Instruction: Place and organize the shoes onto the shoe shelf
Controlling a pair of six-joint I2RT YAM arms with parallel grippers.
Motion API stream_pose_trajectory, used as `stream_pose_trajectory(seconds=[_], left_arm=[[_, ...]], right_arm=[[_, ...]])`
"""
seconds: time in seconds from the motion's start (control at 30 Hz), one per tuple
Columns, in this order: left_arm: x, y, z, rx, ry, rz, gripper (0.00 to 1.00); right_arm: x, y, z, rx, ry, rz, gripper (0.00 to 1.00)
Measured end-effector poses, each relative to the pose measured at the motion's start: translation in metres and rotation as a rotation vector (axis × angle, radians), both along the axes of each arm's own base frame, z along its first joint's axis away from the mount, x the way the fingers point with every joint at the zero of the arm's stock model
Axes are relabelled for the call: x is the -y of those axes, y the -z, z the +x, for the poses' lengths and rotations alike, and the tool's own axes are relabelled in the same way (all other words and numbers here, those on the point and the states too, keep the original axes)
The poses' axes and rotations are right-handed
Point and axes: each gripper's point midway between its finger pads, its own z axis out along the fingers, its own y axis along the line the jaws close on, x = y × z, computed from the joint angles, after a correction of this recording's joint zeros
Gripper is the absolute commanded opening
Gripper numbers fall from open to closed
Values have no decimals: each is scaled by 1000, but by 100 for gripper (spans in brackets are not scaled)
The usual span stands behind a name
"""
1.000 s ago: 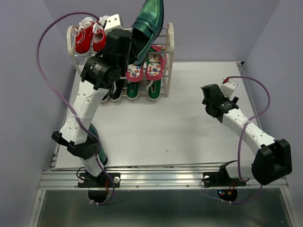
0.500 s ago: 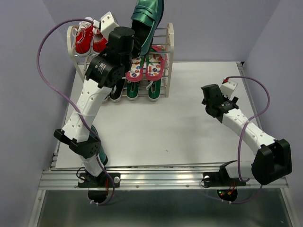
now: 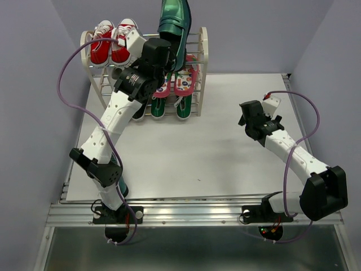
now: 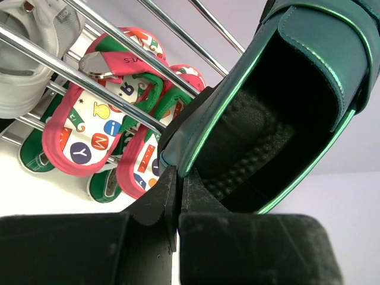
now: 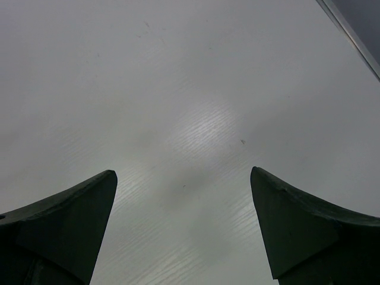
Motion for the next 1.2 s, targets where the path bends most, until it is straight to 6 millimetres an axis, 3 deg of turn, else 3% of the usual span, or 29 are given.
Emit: stream_pose_trajectory(seconds=[0.3,0.33,0.5,0.7,0.73,0.8,0.9,1.13,1.2], left_arm=[[4,0,-1,-8,3,-46,0],[4,0,-2,-8,3,-48,6],[13,2,-4,-12,26,-48,6],[26,6,-5,-18,58,-38,19],[27,6,-5,-18,60,-36,27],[27,5,-4,-16,61,-36,27],[30,-4,-1,17,63,-65,48],[41,-38,6,132,77,-160,50],[42,-40,6,137,82,-164,52]], right_arm=[[-4,7,1,-23,-16,10,100],[-4,8,1,-24,-17,11,100],[-5,8,1,-26,-21,15,100],[-5,8,1,-26,-22,15,100],[-6,8,1,-26,-22,16,100],[-6,8,1,-26,-22,16,100],[-6,9,1,-27,-24,17,100],[-6,9,1,-31,-30,15,100],[-6,9,1,-32,-32,14,100]])
